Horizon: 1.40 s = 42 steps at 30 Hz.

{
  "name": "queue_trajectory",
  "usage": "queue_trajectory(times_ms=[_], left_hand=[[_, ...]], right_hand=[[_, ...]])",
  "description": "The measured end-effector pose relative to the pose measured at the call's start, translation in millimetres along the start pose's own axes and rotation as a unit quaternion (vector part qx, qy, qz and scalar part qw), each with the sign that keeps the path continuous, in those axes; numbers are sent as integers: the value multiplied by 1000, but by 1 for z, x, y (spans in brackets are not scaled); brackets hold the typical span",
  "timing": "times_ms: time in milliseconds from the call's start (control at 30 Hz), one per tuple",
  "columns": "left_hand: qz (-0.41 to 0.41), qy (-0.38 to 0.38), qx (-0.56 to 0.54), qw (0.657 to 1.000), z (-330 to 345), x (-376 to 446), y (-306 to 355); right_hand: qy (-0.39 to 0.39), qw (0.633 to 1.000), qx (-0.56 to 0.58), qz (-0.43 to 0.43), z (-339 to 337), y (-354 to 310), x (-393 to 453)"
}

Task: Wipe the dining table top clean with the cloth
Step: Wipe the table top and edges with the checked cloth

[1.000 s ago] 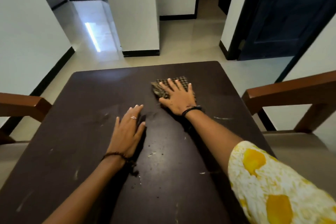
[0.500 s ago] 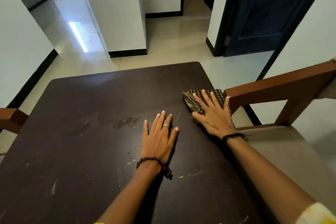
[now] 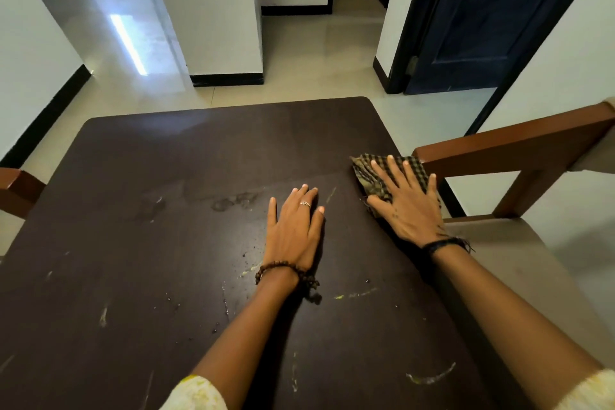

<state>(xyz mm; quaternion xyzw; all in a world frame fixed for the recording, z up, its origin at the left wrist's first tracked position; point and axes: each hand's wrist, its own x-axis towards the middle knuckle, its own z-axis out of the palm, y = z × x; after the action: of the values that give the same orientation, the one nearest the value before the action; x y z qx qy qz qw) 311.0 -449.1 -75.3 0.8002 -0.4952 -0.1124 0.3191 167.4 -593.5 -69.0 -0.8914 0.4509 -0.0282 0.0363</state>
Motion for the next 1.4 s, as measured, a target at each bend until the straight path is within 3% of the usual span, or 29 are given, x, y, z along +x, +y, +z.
queue_trajectory(times_ms=[100,200,300,533,667,833,1033,1167,1400], left_hand=[[-23,22,-129,991,-29,-3,-7],[7,26,-50,998,-73,-18,-43],[-30,17,36,999,-114,-41,-88],[-123,-5,107,987,-164,-90,-161],[-158,50,124,978,-178,-102,-186],[-176,69,122,974,-182,-107,-196],[-243,132,96,956,-183,-109,-195],[-245,159,62,954,-181,-108,-194],[-255,277,-58,924,-187,-112,-200]], right_hand=[[-20,999,3,24,-5,-6,-10],[-24,997,20,75,-7,-26,-7],[-26,993,26,111,-5,-65,0],[-13,999,52,5,15,-230,15],[-28,995,67,-70,22,-295,11],[-18,986,69,-152,20,-255,3],[-11,999,40,32,8,-172,6],[-10,997,33,75,13,-218,0],[-8,998,57,-17,29,-376,4]])
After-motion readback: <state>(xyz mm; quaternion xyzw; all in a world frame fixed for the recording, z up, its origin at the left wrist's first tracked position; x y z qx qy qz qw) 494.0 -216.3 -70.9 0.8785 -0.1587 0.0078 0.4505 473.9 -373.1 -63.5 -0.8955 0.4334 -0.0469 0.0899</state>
